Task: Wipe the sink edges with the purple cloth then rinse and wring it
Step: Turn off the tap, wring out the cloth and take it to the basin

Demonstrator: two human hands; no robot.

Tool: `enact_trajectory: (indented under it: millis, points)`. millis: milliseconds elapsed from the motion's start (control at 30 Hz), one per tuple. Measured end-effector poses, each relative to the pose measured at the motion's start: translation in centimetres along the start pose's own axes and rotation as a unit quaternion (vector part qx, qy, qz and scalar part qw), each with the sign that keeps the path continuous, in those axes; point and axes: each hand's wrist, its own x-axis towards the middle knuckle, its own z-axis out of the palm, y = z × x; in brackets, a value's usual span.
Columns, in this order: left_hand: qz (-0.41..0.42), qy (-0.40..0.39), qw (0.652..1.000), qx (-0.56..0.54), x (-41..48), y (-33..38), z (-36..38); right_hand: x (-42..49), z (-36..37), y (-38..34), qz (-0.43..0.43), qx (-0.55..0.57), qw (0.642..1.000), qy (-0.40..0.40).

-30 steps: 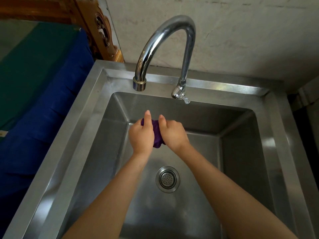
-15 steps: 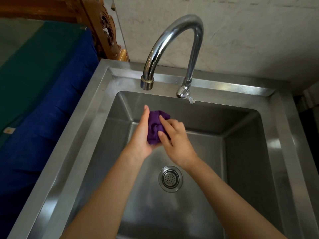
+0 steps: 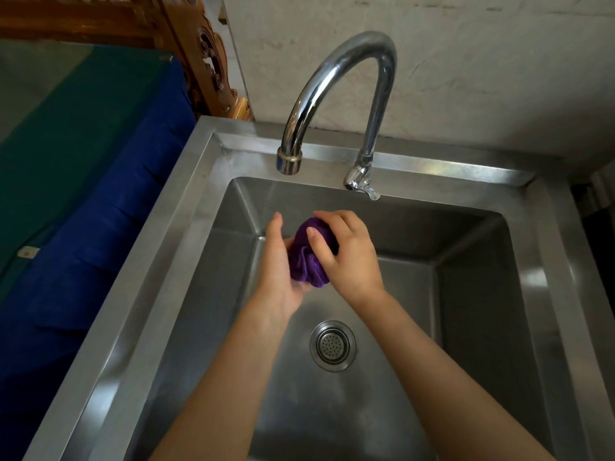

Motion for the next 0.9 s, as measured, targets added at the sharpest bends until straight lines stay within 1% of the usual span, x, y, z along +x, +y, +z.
enact_trajectory:
  millis: [33,100,167,233,333,400,500,600,733,800,900]
  points:
    - [0.012,0.012,1.0,-0.002,-0.2,-0.3,0.2,-0.2,0.2,-0.3,-0.003,0.007,1.0,-0.008]
    - [0.054,0.06,0.997,0.002,-0.3,-1.0,0.9,-0.7,0.6,-0.9,-0.031,0.012,0.999,-0.035]
    - [0.086,0.105,0.991,0.014,-0.2,-1.2,1.4,-1.2,0.5,-1.3,-0.058,-0.006,0.997,-0.055]
    - [0.111,0.125,0.985,0.042,-0.1,-1.1,1.7,-1.1,-0.2,-1.4,-0.07,-0.038,0.996,-0.047]
    - [0.144,0.122,0.98,0.06,0.1,-1.1,2.0,-0.5,-0.9,-1.2,-0.088,-0.093,0.992,-0.019]
    - [0.164,0.138,0.974,0.073,0.3,-1.4,2.2,-0.1,-0.9,-1.1,-0.102,-0.116,0.988,0.001]
    - [0.192,0.174,0.957,0.128,0.9,-1.7,1.8,0.0,-0.6,-0.8,-0.08,-0.162,0.984,-0.005]
    - [0.24,0.194,0.93,0.2,0.9,-1.7,1.6,0.1,-0.3,-0.5,-0.051,-0.189,0.98,-0.016]
    - [0.272,0.201,0.899,0.277,1.0,-1.4,1.8,0.6,-0.1,0.1,-0.03,-0.157,0.986,-0.034]
    - [0.285,0.205,0.887,0.3,1.2,-1.3,1.7,0.9,-0.1,0.1,-0.006,-0.135,0.989,-0.059]
    - [0.302,0.201,0.872,0.327,1.5,-1.1,1.6,1.1,-0.1,-0.2,0.025,-0.123,0.989,-0.075]
